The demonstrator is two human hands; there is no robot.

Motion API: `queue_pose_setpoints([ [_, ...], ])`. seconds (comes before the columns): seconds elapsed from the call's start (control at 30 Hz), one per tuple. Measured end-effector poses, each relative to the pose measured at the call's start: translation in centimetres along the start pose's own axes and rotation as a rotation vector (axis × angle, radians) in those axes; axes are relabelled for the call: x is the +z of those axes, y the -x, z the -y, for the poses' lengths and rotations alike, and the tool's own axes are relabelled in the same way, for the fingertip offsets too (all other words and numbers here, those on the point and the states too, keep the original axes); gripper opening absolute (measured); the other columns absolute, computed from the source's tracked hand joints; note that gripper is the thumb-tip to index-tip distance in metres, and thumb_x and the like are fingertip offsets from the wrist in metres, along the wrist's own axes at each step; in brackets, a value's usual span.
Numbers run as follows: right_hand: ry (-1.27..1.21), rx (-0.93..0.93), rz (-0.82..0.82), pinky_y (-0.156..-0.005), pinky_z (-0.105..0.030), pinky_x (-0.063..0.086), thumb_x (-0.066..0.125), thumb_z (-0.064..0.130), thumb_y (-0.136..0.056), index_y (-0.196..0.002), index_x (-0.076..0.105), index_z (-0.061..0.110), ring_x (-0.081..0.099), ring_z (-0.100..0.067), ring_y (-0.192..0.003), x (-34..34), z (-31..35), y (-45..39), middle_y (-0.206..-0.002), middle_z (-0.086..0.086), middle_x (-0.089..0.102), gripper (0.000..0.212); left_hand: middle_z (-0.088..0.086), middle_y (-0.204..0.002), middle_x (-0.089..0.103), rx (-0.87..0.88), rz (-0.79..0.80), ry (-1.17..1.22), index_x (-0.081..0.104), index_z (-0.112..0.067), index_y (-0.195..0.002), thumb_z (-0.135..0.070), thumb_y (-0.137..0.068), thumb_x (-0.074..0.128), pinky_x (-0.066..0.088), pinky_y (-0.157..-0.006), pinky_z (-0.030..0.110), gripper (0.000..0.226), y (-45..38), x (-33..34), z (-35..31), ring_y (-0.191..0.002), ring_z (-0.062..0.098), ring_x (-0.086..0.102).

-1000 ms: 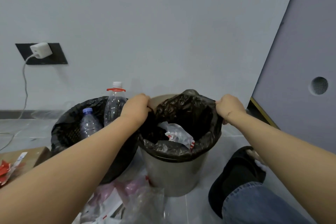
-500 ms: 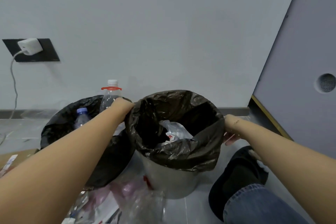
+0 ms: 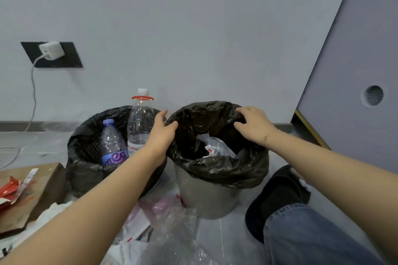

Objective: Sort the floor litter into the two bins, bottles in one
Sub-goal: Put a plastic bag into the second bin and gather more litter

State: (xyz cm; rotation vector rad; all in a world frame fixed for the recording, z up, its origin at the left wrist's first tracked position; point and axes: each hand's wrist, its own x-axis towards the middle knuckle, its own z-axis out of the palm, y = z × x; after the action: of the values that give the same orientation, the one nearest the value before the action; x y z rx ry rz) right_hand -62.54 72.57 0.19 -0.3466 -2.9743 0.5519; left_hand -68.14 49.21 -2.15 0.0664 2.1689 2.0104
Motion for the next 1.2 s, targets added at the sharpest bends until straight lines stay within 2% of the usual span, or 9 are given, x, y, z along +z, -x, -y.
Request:
queue_pose_setpoints([
  [0.13, -0.069, -0.277, -0.070, -0.104, -0.029, 0.037, 0.051, 0.016, -0.090, -0.124, 0.060, 0.020, 0.047, -0.013, -0.122, -2.1, 3.3, 3.4, -0.129, 0.003, 0.057, 0.035, 0.006, -0.138, 0.052, 0.003, -0.010, 0.005, 0.041, -0.017, -0.141, -0.016, -0.097, 0.051, 0.039, -0.109, 0.038, 0.046, 2.4, -2.4, -0.1, -0.122, 0.019, 0.052],
  [0.27, -0.418, -0.397, 0.079, -0.084, -0.016, 0.049, 0.054, 0.011, -0.089, -0.104, 0.070, 0.021, 0.060, 0.005, -0.092, -2.3, 9.1, 8.9, -0.105, 0.010, 0.067, 0.024, 0.001, -0.124, 0.061, -0.002, -0.004, 0.027, 0.054, -0.015, -0.131, -0.010, -0.096, 0.054, 0.043, -0.102, 0.031, 0.035, 8.8, -7.0, 0.7, -0.115, 0.014, 0.058],
  [0.37, -0.357, -0.530, 0.224, -0.081, -0.012, 0.048, 0.055, 0.008, -0.088, -0.101, 0.070, 0.020, 0.062, 0.001, -0.091, -0.6, 12.8, 12.1, -0.098, 0.010, 0.068, 0.023, 0.003, -0.116, 0.066, -0.038, -0.006, 0.018, 0.058, -0.016, -0.122, -0.005, -0.095, 0.053, 0.047, -0.093, 0.028, 0.030, 14.2, -10.2, 2.2, -0.108, 0.016, 0.063],
  [0.53, 0.149, -0.661, 0.574, -0.089, -0.030, 0.049, 0.056, 0.019, -0.089, -0.115, 0.065, 0.016, 0.061, -0.015, -0.099, 4.3, 16.5, 15.0, -0.111, 0.000, 0.067, 0.027, 0.004, -0.107, 0.070, -0.096, 0.007, -0.186, 0.062, -0.013, -0.114, -0.003, -0.091, 0.057, 0.048, -0.070, 0.011, 0.025, 18.9, -13.6, 5.5, -0.092, 0.010, 0.065],
  [0.6, 0.319, -0.658, 0.671, -0.090, -0.032, 0.049, 0.055, 0.022, -0.089, -0.118, 0.063, 0.016, 0.061, -0.020, -0.103, 6.1, 17.0, 15.7, -0.115, -0.002, 0.066, 0.031, 0.007, -0.106, 0.069, -0.097, 0.027, -0.236, 0.062, -0.010, -0.111, 0.001, -0.090, 0.058, 0.048, -0.071, 0.008, 0.023, 19.5, -14.1, 6.7, -0.089, 0.010, 0.063],
  [0.8, 0.445, -0.530, 0.662, -0.087, -0.029, 0.043, 0.060, 0.026, -0.087, -0.138, 0.041, 0.015, 0.052, -0.028, -0.118, 11.6, 14.3, 15.6, -0.132, -0.008, 0.050, 0.056, 0.008, -0.101, 0.068, -0.149, 0.029, -0.264, 0.064, -0.010, -0.103, 0.005, -0.088, 0.057, 0.045, -0.092, 0.024, 0.022, 19.6, -14.2, 11.2, -0.092, 0.014, 0.062],
  [0.97, 0.459, -0.476, 0.666, -0.108, -0.040, 0.036, 0.069, 0.035, -0.080, -0.150, 0.012, 0.027, 0.022, -0.028, -0.141, 15.6, 11.8, 14.6, -0.156, -0.006, 0.012, 0.091, -0.003, -0.091, 0.065, -0.171, 0.044, -0.255, 0.065, -0.013, -0.101, 0.004, -0.087, 0.059, 0.046, -0.076, 0.013, 0.022, 19.3, -13.5, 14.1, -0.080, 0.002, 0.059],
  [1.1, 0.486, -0.532, 0.579, -0.100, -0.034, 0.039, 0.066, 0.030, -0.083, -0.141, 0.034, 0.020, 0.038, -0.027, -0.130, 17.1, 12.5, 14.1, -0.140, -0.009, 0.039, 0.068, 0.000, -0.100, 0.066, -0.188, 0.012, -0.204, 0.064, -0.014, -0.104, 0.000, -0.087, 0.061, 0.047, -0.068, 0.006, 0.023, 19.2, -13.3, 15.2, -0.087, 0.010, 0.061],
  [1.2, 0.449, -0.545, 0.547, -0.088, -0.032, 0.045, 0.059, 0.021, -0.086, -0.122, 0.056, 0.014, 0.053, -0.028, -0.113, 16.6, 13.7, 14.1, -0.122, -0.011, 0.055, 0.037, 0.004, -0.112, 0.065, -0.228, -0.001, -0.153, 0.062, -0.016, -0.110, -0.001, -0.085, 0.065, 0.049, -0.079, 0.017, 0.029, 19.3, -13.3, 15.5, -0.105, 0.020, 0.061],
])
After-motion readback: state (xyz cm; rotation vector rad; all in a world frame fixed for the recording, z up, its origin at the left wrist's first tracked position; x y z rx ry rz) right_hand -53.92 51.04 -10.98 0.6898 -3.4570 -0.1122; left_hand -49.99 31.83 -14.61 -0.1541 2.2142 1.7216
